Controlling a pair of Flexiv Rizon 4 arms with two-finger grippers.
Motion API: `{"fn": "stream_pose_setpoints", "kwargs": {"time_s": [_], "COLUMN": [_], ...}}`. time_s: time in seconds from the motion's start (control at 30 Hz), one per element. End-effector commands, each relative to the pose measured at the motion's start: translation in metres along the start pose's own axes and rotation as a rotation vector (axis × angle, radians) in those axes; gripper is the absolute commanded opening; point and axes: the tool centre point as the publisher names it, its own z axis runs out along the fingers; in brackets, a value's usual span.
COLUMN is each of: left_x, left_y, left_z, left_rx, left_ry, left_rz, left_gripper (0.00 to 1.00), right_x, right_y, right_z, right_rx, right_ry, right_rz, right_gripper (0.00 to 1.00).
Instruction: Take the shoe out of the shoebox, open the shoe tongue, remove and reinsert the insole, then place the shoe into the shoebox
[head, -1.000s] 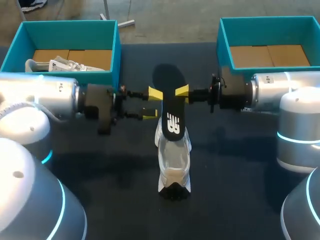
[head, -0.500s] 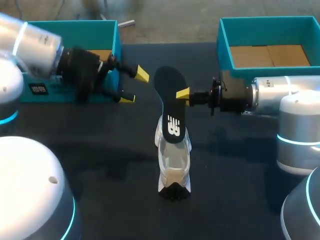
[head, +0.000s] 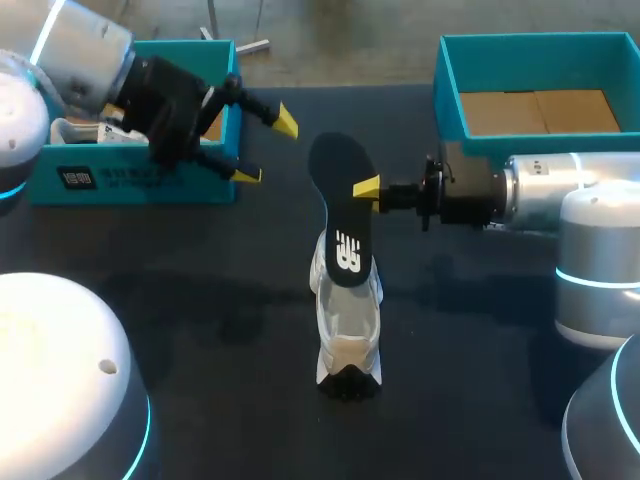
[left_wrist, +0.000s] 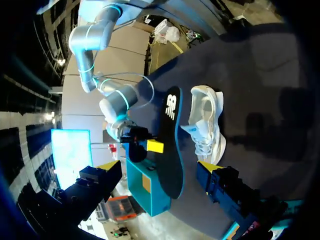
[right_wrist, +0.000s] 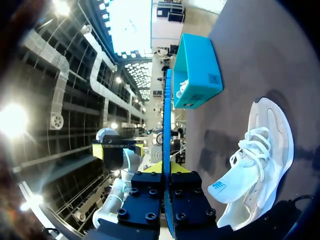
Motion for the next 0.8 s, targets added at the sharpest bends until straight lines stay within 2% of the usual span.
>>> {"fn": "stream_pose_setpoints", "kwargs": {"time_s": [0.03,0.17,0.37,0.57,0.8], "left_x": [-0.031,-0.048,-0.062,-0.069,-0.075], "left_y": [0.026,0.042,0.052,0.060,0.063], "left_z": [0.002,0.010,0.033,0.049,0.062], "left_rx": [0.035,0.077,0.158,0.211,0.230], "left_ry": [0.296,0.435,0.616,0.723,0.839], "left_rz": [-0.058,-0.043,-0.021,-0.025,0.004], "left_gripper": [1.00,1.00,1.00,1.00,1.00], "right_x": [0.000,0.000,0.000,0.000,0.000], "right_y": [-0.001,-0.001,-0.001,-0.001,-0.001], "right_z": [0.002,0.002,0.002,0.002,0.002], "right_rx": [-0.002,-0.002,-0.002,-0.002,-0.002], "right_ry": [-0.004,-0.004,-0.004,-0.004,-0.004], "right_rz": [0.001,0.001,0.001,0.001,0.001], "right_gripper": [0.00,0.00,0.00,0.00,0.00]}}
